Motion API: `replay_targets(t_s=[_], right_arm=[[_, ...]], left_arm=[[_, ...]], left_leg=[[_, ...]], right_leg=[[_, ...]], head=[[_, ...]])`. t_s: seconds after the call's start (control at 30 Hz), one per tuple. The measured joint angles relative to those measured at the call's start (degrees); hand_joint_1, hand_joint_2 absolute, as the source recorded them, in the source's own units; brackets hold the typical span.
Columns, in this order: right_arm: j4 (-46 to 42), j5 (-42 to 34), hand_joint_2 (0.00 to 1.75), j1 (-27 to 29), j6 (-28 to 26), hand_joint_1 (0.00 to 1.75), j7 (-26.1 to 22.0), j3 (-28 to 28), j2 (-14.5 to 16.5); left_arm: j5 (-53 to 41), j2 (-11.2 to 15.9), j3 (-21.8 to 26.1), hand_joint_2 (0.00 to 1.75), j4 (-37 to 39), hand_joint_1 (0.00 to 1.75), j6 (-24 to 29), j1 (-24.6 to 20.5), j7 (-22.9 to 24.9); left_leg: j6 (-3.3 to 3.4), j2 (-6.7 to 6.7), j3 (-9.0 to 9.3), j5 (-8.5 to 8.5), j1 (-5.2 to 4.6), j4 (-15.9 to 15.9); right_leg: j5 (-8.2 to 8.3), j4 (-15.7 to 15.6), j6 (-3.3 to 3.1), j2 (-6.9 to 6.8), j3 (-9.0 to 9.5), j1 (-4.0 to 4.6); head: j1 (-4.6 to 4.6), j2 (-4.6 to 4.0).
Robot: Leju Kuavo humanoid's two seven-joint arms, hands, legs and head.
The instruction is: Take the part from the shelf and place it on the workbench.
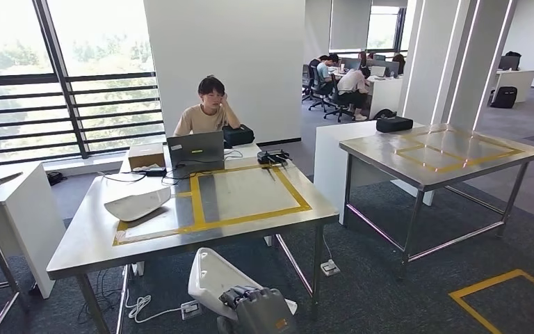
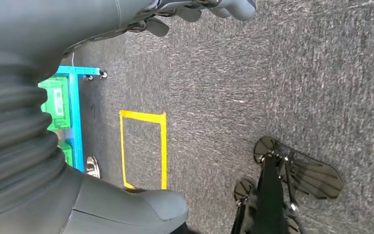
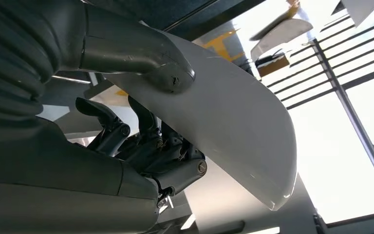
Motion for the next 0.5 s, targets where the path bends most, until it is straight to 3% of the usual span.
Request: replay_targets(t_s=[0.07, 0.13, 0.2, 0.3, 0.33, 0.37, 0.4, 0.5], right_arm=[[-0.05, -0.73, 1.75, -0.09, -0.32, 1.75, -0.92, 0.0, 0.0], [-0.08, -0.88, 1.75, -0.21, -0.46, 1.75, -1.17, 0.01, 0.0], [-0.08, -0.89, 1.75, -0.36, -0.51, 1.75, -1.17, 0.01, 0.0], [0.02, -0.88, 1.75, -0.35, -0.54, 1.75, -1.1, 0.01, -0.13], [0.1, -0.88, 1.75, -0.26, -0.54, 1.75, -1.03, 0.01, -0.2], [0.18, -0.87, 1.75, -0.18, -0.54, 1.75, -0.96, 0.01, -0.25], [0.24, -0.86, 1.75, -0.16, -0.55, 1.75, -0.87, 0.02, -0.27], [0.29, -0.76, 1.75, -0.31, -0.69, 1.75, -0.61, 0.03, -0.28]], left_arm=[[0.01, 0.04, 0.03, 1.75, -0.01, 0.0, 0.0, 0.06, 0.0], [0.02, 0.04, 0.22, 1.75, 0.01, 0.0, 0.0, 0.27, 0.02], [0.02, 0.01, 0.51, 1.75, 0.02, 0.0, 0.0, 0.31, 0.01], [0.02, -0.01, 0.76, 1.75, 0.0, 0.0, 0.0, 0.08, -0.08], [0.01, 0.0, 0.82, 1.75, -0.01, 0.0, 0.0, 0.07, -0.11], [0.01, 0.0, 0.86, 1.75, 0.0, 0.0, -0.01, 0.08, -0.14], [0.01, -0.01, 0.89, 1.75, 0.01, 0.0, -0.02, 0.09, -0.16], [-0.01, -0.12, 0.95, 1.75, 0.02, 0.0, -0.06, 0.02, -0.28]], left_leg=[[0.75, 0.33, 1.67, 0.25, -0.28, -2.98], [1.56, 0.05, 1.59, 0.47, -0.28, -3.02], [2.3, -0.15, 1.59, 0.71, -0.02, -3.25], [2.93, -0.57, 1.27, 0.9, 0.12, -3.3], [2.99, -0.8, 1.14, 0.92, 0.09, -3.25], [3.0, -1.07, 1.05, 0.95, 0.06, -3.18], [2.98, -1.34, 1.0, 0.97, 0.05, -3.09], [2.58, -2.08, 0.91, 1.13, -0.02, -2.87]], right_leg=[[-0.07, 0.27, 0.64, -0.4, -0.18, 0.25], [-0.01, 0.31, 1.26, -0.44, -0.22, 0.28], [-1.29, 2.05, 1.92, 1.08, -0.95, 0.06], [-6.52, 12.44, 2.65, 3.96, -5.82, -0.2], [-7.55, 15.63, 2.72, 4.18, -7.41, -0.21], [-7.5, 16.95, 2.69, 4.22, -8.08, -0.21], [-6.29, 15.78, 2.56, 4.24, -7.52, -0.21], [-1.13, 4.44, 1.81, 4.63, -1.91, -0.09]], head=[[0.09, 0.0], [0.18, 0.0], [0.24, 0.0], [0.42, 0.0], [0.47, 0.0], [0.49, 0.0], [0.53, 0.0], [0.59, 0.0]])
